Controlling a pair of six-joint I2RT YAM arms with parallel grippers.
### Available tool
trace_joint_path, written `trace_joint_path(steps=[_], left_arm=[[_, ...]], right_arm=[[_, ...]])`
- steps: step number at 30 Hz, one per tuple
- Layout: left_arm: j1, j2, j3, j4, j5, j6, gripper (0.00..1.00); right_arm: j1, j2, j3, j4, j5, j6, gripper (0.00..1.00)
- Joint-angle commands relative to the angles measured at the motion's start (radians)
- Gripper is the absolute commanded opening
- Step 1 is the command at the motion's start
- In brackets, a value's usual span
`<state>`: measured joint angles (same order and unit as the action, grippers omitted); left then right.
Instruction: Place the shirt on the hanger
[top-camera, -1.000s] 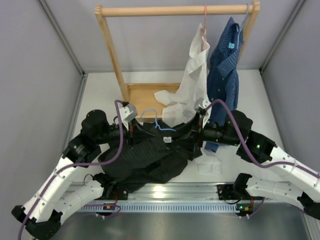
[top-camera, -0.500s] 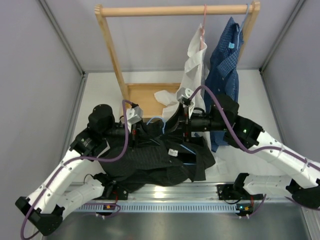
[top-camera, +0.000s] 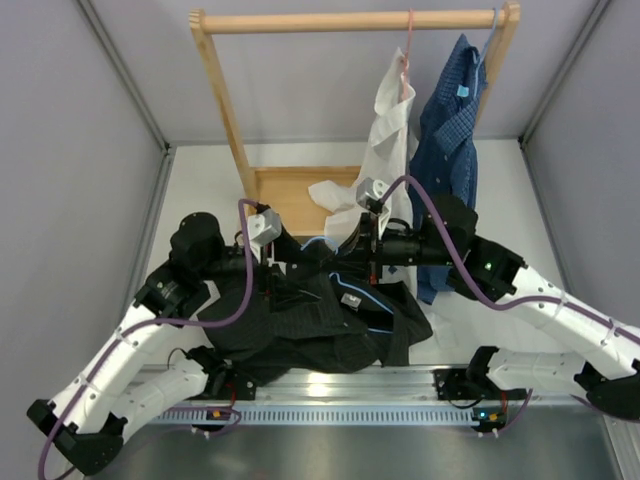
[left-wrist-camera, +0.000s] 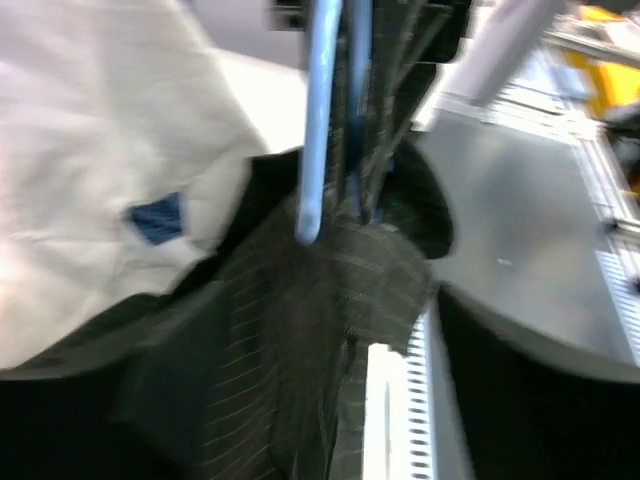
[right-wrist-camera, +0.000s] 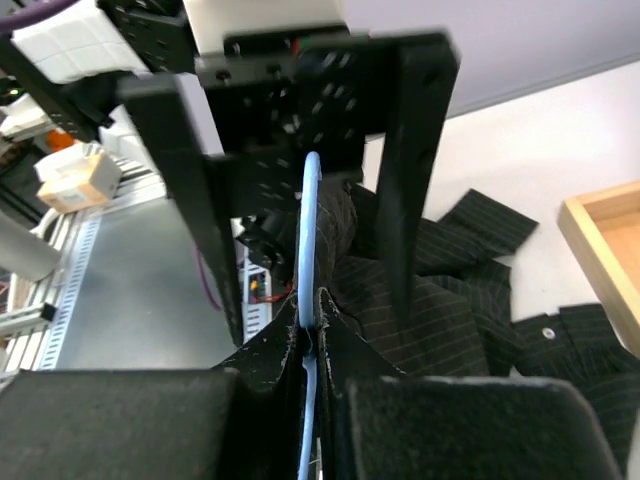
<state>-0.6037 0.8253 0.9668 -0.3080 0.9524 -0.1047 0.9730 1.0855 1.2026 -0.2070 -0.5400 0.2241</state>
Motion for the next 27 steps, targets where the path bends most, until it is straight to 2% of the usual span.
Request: trace_joint_path(steps=[1, 2, 4, 5, 10, 14, 23, 24, 27], left_arm=[[0.002, -0.064, 0.058, 0.001, -0.251, 0.000, 0.98], [0.002, -0.078, 0.067, -0.012, -0.393, 0.002, 0.98], [0.001, -0.139, 0.067, -0.034, -0.548, -0.004, 0.98], [0.002, -0.165, 0.062, -0.046, -0.702, -0.022, 0.98], [0.001, -0.342, -0.011, -0.164, -0.993, -0.087, 0.98], [0.002, -0.344, -0.031, -0.317, -1.038, -0.096, 0.98], [0.002, -0.181, -0.034, -0.299, -0.971, -0.092, 0.96], [0.002, -0.149, -0.030, -0.296, -0.959, -0.092, 0.94], [0.002, -0.117, -0.017, -0.286, -0.894, -0.095, 0.52]], right_arm=[[0.003, -0.079, -0.024, 0.078, 0.109, -0.026, 0.00], [0.000, -0.090, -0.032, 0.075, 0.130, -0.028, 0.00], [-0.002, -0.128, -0.052, 0.069, 0.199, -0.032, 0.00], [-0.003, -0.140, -0.058, 0.066, 0.216, -0.035, 0.00], [-0.007, -0.196, -0.041, -0.003, 0.353, -0.042, 0.00], [-0.010, -0.211, 0.008, -0.084, 0.359, -0.054, 0.00], [-0.010, -0.283, 0.077, -0.167, 0.299, -0.049, 0.00], [-0.008, -0.291, 0.089, -0.175, 0.293, -0.048, 0.00], [-0.008, -0.305, 0.103, -0.189, 0.296, -0.052, 0.00]])
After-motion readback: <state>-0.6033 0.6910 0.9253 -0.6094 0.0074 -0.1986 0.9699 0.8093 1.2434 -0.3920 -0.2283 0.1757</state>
